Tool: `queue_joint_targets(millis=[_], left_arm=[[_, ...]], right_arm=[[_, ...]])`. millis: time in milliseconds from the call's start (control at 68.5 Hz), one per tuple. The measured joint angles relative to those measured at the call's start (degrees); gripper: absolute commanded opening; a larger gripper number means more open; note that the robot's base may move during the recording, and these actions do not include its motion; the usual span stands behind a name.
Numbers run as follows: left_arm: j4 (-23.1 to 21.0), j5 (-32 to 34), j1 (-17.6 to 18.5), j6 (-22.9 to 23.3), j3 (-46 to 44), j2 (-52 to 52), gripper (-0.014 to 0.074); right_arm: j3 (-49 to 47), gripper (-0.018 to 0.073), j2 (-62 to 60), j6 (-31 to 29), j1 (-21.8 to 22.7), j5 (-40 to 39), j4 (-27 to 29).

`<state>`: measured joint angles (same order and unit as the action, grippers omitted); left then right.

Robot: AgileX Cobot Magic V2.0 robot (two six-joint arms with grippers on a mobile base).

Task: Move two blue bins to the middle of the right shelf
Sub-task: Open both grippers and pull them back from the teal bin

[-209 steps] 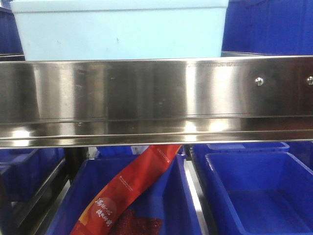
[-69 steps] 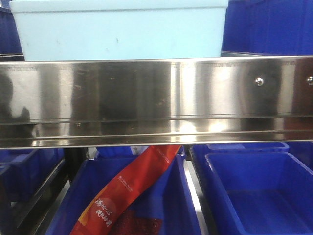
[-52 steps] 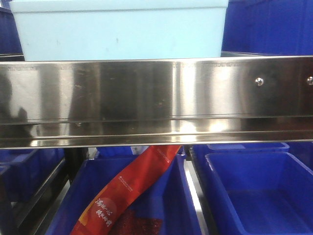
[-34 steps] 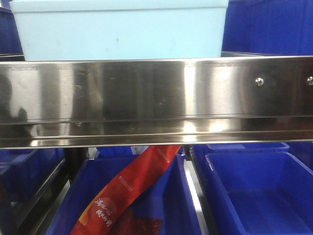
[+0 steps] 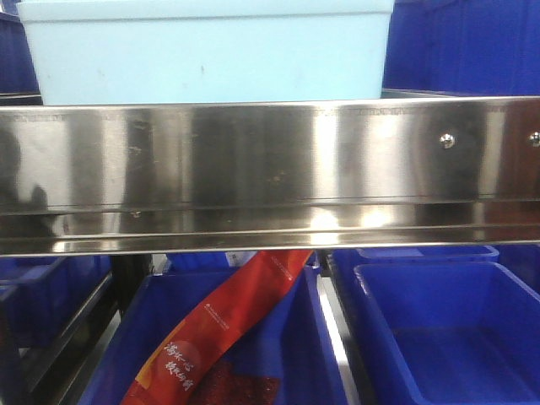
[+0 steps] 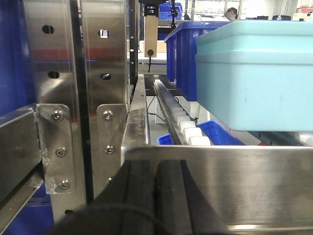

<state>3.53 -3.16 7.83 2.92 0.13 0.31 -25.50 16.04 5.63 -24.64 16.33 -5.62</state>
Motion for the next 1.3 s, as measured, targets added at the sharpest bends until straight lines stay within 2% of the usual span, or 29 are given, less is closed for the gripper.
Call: queue_joint_targets(millis=[204, 336, 452, 569, 861, 1299], left_arm=[[0.00, 0.00, 0.00, 0.00, 0.00, 0.00, -0.0111], [0.00, 0.00, 0.00, 0.00, 0.00, 0.00, -0.0111], [0.00, 0.00, 0.00, 0.00, 0.00, 0.00, -0.0111], [0.00, 0.10, 0.00, 0.00, 0.00, 0.00, -0.0111], [0.00, 0.10, 0.00, 0.00, 0.00, 0.00, -0.0111], [0.00, 0.23, 0.00, 0.00, 0.00, 0.00, -0.0111]], right_arm=[[0.00, -0.0162, 0.00, -0.81, 1.47, -0.24, 1.03], [1.86, -0.0162, -0.04, -8.83, 8.61, -2.14, 8.70], [5.58, -0.0162, -1.97, -10.87, 15.38, -4.39, 10.90], [10.75, -0.0162, -5.55, -11.27, 19.06, -7.00, 11.52], [24.99, -0.0162, -15.28, -11.60, 19.73, -13.12, 11.65], [25.41, -0.0162, -15.82, -11.60, 19.73, -12.47, 11.77]])
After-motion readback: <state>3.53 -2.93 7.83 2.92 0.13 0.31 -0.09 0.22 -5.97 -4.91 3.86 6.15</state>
